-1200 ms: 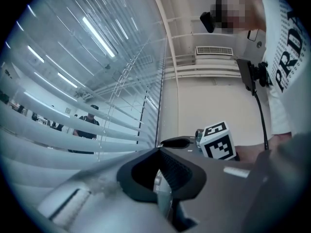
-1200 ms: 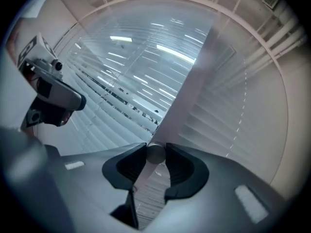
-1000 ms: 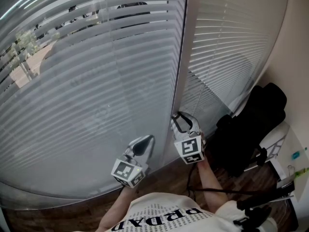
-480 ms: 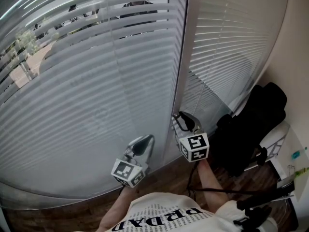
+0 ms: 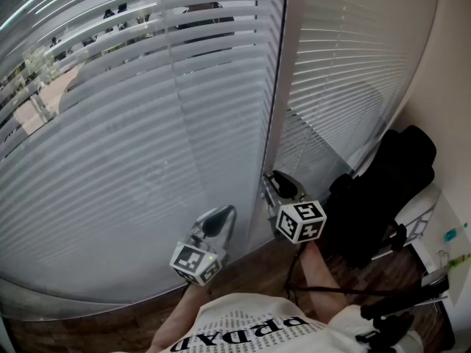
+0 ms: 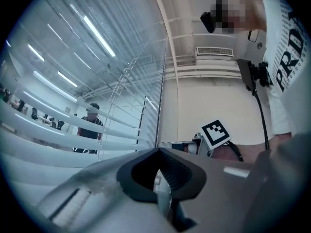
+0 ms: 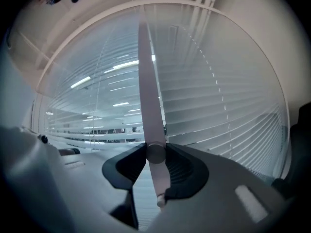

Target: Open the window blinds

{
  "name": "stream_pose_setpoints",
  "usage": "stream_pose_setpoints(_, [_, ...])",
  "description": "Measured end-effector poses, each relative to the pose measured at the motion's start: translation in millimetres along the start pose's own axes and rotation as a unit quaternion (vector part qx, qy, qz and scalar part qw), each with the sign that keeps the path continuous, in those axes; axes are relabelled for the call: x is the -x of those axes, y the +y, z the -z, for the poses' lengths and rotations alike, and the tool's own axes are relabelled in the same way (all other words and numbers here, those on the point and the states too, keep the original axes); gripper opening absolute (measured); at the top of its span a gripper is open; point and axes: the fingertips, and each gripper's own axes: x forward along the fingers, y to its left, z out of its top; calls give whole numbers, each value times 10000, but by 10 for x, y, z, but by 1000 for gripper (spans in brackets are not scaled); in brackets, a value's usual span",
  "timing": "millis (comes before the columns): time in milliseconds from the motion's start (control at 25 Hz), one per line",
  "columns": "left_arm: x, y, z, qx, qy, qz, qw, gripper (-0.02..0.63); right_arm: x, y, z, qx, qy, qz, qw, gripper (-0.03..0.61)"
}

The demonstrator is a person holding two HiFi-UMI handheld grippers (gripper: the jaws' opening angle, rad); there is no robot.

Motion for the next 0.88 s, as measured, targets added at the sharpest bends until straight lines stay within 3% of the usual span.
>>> stream_pose_setpoints(280, [-13,-20,-6,5,6,40,10000,-8,-6,-25,-2,-935,-144,-178,9954,133])
stream_pose_setpoints(560, [-19,-69,-5,-1,32,80,10000,-8,-6,-29,13,-1331,-235,-263,9905,134])
stream_pose_setpoints(640, [-10,-80,-7,1,37,81,10000,-8,1,-14,7,-878,-191,-177,9958,135])
stream_pose_setpoints(720, [5,-77,-3,-9,46,74,10000,-8,24,6,-17,152,-78,-16,9999,137])
stream_pose_setpoints(800, [23,-52,-1,-21,56,38,10000,-8,48,36,-54,1306,56,114,9914,155])
stream_pose_setpoints(880, [33,-19,0,-23,62,-1,10000,-8,50,80,-79,2220,222,170,9746,167])
